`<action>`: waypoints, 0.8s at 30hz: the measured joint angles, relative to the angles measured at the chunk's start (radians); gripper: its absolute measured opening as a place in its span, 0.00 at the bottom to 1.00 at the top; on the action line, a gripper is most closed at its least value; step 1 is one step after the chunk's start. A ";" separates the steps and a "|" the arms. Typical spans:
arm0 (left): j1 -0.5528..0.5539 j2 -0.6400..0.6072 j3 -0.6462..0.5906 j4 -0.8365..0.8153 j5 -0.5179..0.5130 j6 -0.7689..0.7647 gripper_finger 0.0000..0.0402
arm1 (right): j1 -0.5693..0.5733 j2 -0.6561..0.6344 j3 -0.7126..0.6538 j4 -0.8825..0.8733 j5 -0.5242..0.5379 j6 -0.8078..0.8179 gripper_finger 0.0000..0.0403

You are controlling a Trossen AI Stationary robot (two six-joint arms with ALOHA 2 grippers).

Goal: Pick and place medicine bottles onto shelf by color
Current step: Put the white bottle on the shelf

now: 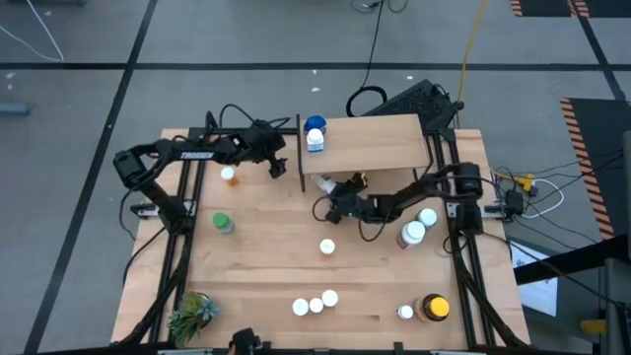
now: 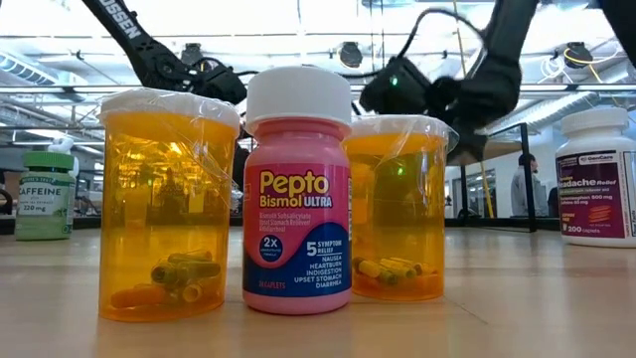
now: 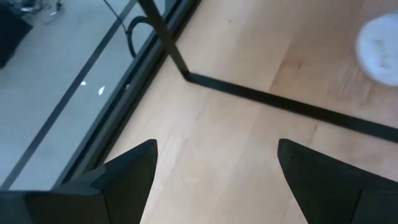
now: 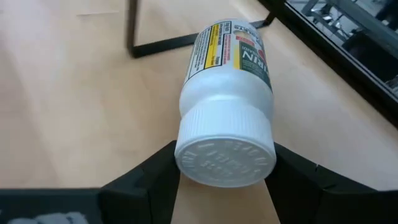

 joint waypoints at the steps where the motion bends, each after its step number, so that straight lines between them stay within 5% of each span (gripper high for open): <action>1: -0.004 -0.012 0.000 -0.017 -0.010 -0.002 0.84 | 0.009 -0.017 0.000 -0.025 0.001 0.001 0.49; 17: -0.141 -0.211 0.000 -0.315 -0.041 -0.180 0.84 | 0.150 -0.277 0.000 -0.297 0.003 -0.202 0.50; 24: -0.234 -0.250 0.000 -0.404 0.157 -0.259 0.84 | 0.218 -0.339 0.000 -0.315 -0.005 -0.393 0.50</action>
